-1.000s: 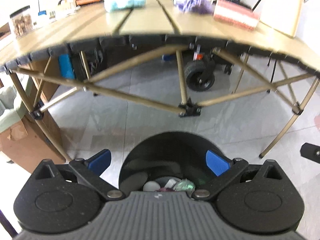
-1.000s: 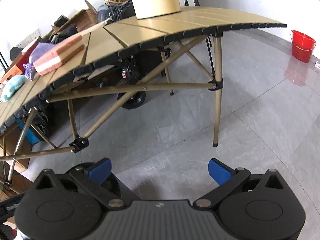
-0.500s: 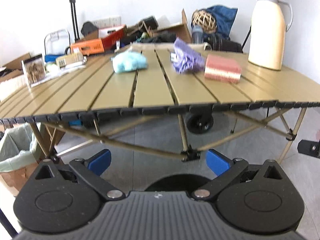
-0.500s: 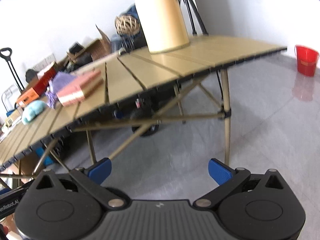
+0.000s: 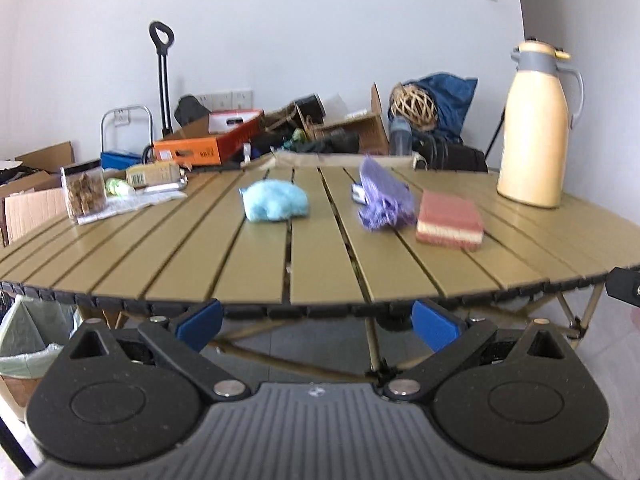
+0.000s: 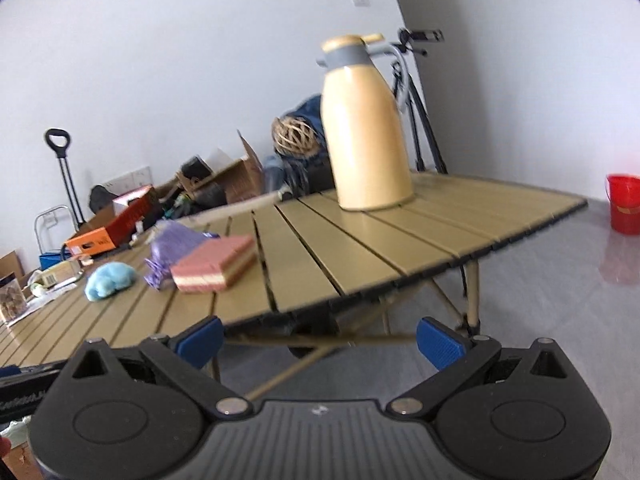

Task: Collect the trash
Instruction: 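Raise both tools from the bin back up to the table items, then close right gripper on the pink sponge while left tool approaches the lilac drawstring pouch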

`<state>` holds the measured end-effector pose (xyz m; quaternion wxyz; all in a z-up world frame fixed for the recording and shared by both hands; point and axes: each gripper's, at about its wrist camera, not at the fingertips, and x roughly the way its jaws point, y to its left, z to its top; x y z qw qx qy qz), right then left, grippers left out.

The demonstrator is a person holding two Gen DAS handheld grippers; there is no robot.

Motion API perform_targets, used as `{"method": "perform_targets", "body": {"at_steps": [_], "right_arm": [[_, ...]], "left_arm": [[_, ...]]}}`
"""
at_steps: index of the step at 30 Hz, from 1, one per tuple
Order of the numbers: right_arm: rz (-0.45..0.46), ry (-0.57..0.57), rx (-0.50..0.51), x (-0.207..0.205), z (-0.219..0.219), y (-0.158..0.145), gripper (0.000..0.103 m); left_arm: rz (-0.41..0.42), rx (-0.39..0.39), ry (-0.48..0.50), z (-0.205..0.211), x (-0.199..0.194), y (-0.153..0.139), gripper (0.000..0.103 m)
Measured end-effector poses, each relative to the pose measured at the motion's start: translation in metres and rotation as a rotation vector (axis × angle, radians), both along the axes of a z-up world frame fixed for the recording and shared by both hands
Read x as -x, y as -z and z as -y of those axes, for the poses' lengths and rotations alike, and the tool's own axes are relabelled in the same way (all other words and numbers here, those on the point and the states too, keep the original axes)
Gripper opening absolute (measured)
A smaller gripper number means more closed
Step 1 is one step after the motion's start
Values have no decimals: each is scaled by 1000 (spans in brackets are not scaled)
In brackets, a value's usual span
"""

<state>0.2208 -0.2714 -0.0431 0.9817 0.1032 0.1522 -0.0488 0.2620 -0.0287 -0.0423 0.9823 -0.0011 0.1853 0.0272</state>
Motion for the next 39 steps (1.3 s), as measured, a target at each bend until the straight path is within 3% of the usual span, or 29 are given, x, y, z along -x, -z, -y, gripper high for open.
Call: {"method": "perform_targets", "body": {"at_steps": [6,14,30,39], "right_arm": [[99,-63,84,-3,-15,-25,103],[161,-98,105,-21,-23,-48,103],[158,-154,46,-74,-36,-59,103],[75,-166,57,-121,-68,-51,103]], "left_arm": [[46,3,-41,-13,-9,-13,103],[83,26,-100,-30,-26,-29,103],[92,60,-117,-35,-60,-50,103],[62,102,-148,-66,-77,-55,103]]}}
